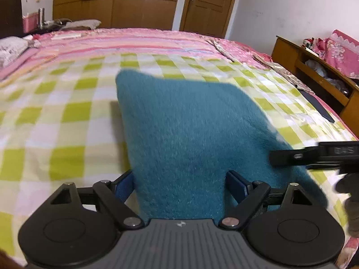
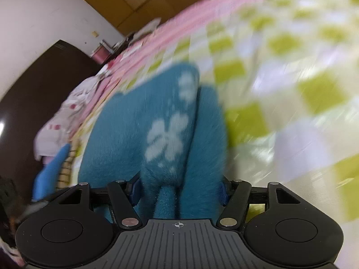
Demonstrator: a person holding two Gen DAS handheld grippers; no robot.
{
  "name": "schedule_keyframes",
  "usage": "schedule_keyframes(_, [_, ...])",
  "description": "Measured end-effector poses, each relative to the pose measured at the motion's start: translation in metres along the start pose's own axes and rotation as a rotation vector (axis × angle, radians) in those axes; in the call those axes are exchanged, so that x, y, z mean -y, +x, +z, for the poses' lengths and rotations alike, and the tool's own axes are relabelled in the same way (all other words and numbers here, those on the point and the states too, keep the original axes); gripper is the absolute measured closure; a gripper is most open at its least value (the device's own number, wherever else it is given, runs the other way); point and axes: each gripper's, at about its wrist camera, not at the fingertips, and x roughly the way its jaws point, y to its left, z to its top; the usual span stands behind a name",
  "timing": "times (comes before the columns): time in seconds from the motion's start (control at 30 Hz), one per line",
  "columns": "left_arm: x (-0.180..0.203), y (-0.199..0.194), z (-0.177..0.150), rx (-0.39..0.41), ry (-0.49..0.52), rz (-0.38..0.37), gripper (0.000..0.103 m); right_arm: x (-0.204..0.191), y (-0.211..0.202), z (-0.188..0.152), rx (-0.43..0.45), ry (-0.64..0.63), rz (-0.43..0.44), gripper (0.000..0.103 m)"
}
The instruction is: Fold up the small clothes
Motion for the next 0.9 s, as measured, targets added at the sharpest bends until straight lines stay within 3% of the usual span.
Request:
schedule_keyframes(0.17, [0.012,-0.015,0.013,0.089,0.082,0.118,0.013,-0.044,-0.044,0.005,0.173,-0.228,-0.154,0.043])
schedule_keyframes(0.23, [0.02,-0.012,0.018,0.101,0.113,0.163,0.013,-0.057,-0.036,0.006,0.183,-0.264,-0.151,0.054])
schedule_keyframes(0.3, [0.027,-0.007,0.023,0.126,0.147,0.201,0.013,-0.069,-0.021,0.008,0.183,-0.298,-0.163,0.07])
schedule_keyframes(0.47, [0.035,0.012,0.036,0.099,0.143,0.221,0.013,-0.086,0.016,0.015,0.169,-0.366,-0.216,0.085])
schedule_keyframes(0.77, [0.036,0.035,0.042,0.049,0.115,0.215,0.011,-0.068,0.048,0.011,0.144,-0.384,-0.301,0.089])
schedule_keyframes(0.9, [0.036,0.04,0.043,0.032,0.109,0.211,0.01,-0.058,0.049,0.011,0.163,-0.354,-0.282,0.09])
